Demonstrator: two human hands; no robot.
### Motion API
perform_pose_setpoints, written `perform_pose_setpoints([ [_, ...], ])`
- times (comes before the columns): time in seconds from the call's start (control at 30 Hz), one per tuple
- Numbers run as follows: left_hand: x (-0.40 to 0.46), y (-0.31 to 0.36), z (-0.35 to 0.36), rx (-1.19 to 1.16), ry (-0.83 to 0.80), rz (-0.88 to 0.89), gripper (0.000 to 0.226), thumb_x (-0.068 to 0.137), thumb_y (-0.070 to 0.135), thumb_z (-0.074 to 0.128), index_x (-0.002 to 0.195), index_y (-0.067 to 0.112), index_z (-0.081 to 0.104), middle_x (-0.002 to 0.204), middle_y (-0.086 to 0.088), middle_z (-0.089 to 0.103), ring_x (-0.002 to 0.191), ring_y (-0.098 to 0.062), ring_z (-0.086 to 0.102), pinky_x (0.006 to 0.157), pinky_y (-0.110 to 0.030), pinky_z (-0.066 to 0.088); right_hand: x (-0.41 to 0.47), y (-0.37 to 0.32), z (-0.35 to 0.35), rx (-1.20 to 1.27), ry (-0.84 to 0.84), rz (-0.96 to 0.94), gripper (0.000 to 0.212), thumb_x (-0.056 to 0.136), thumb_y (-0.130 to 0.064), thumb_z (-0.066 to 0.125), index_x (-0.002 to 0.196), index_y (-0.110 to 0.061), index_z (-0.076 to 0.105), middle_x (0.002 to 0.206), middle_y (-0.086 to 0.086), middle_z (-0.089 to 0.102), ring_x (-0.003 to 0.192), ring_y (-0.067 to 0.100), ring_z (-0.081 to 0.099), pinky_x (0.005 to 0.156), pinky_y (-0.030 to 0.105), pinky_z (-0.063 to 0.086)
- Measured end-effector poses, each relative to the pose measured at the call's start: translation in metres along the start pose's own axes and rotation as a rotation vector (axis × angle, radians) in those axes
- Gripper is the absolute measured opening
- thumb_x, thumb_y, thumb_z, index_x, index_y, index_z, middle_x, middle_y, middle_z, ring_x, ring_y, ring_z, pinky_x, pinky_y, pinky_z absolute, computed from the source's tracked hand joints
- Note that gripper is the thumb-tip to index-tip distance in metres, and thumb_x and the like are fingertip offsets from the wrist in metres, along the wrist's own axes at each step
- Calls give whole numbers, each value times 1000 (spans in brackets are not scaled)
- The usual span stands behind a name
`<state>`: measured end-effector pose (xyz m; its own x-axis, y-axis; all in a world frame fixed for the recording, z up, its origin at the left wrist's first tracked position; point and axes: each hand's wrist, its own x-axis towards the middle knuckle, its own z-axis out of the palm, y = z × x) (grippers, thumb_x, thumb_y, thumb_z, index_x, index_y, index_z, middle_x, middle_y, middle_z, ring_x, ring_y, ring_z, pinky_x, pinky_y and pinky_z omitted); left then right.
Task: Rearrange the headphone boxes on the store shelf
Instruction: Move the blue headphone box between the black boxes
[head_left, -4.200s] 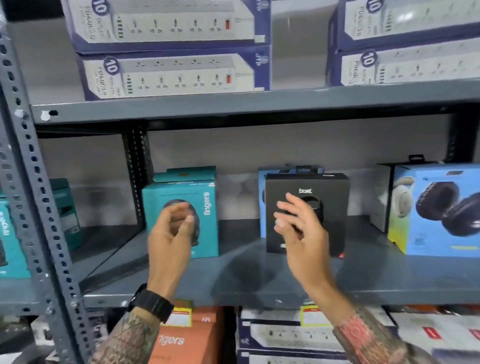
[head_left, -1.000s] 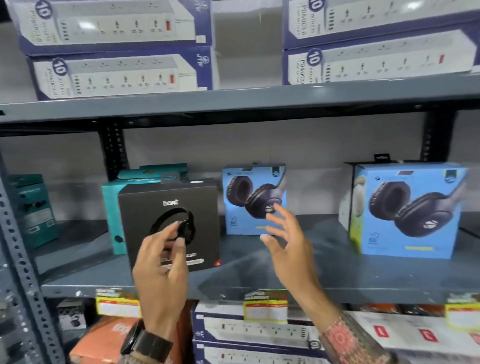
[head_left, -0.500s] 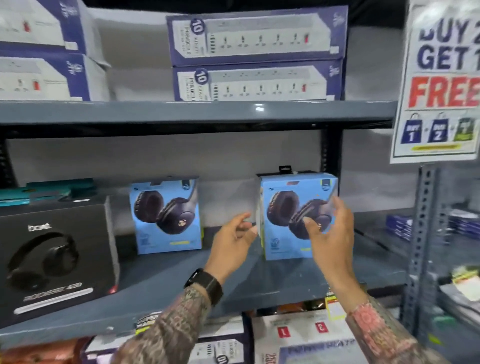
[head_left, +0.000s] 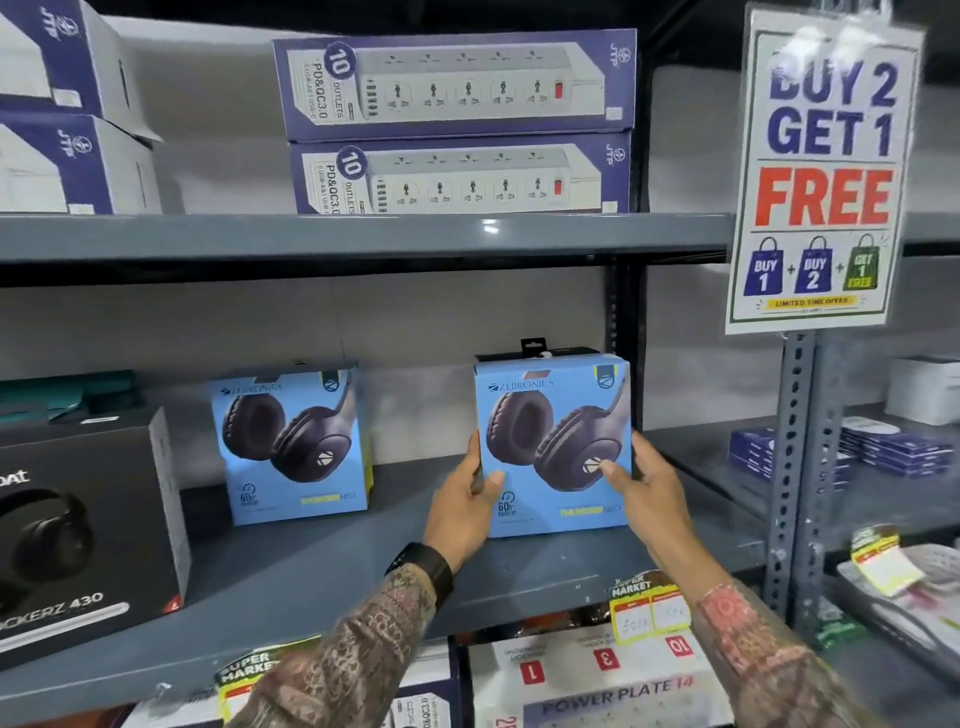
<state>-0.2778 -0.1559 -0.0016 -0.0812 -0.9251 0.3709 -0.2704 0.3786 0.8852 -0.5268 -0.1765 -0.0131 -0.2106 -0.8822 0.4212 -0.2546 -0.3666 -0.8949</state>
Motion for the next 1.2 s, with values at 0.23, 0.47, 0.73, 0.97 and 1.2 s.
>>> perform_pose_setpoints([
  [0.23,-85,37,-62,89,162,46,50,108,36,62,155,50,54,130,26,79,123,3,73,117,-43,55,-91,-69,11,91,8,-97,61,94,-50,73,152,-41,57,150,-12,67,142,14,60,121,51,47],
  [0.47,-156,71,-135,223,257,93,54,92,69,52,146,69,51,110,5,85,109,-27,78,103,-53,60,-160,-122,45,191,-54,-131,59,89,-47,76,146,-52,61,141,-18,70,137,12,63,116,51,51],
  [0.73,-161,52,-164,296,289,68,48,109,45,55,151,67,47,113,8,84,104,-27,77,105,-51,59,-167,-127,75,193,-95,-117,55,94,-37,77,146,-48,63,138,-14,75,129,13,70,111,52,55],
  [0.97,-130,11,-188,313,405,-112,57,113,29,48,162,56,35,121,19,77,116,-15,72,105,-47,55,-123,-109,158,103,-85,-94,43,79,-30,81,114,-53,74,98,-8,85,93,35,78,93,59,63],
  [1.2,-85,-26,-198,14,532,-262,37,114,31,43,150,22,46,143,-16,67,122,-35,64,103,-44,49,-81,-80,246,115,-123,-25,67,82,-4,84,145,-19,65,128,-1,79,118,21,76,106,51,60],
])
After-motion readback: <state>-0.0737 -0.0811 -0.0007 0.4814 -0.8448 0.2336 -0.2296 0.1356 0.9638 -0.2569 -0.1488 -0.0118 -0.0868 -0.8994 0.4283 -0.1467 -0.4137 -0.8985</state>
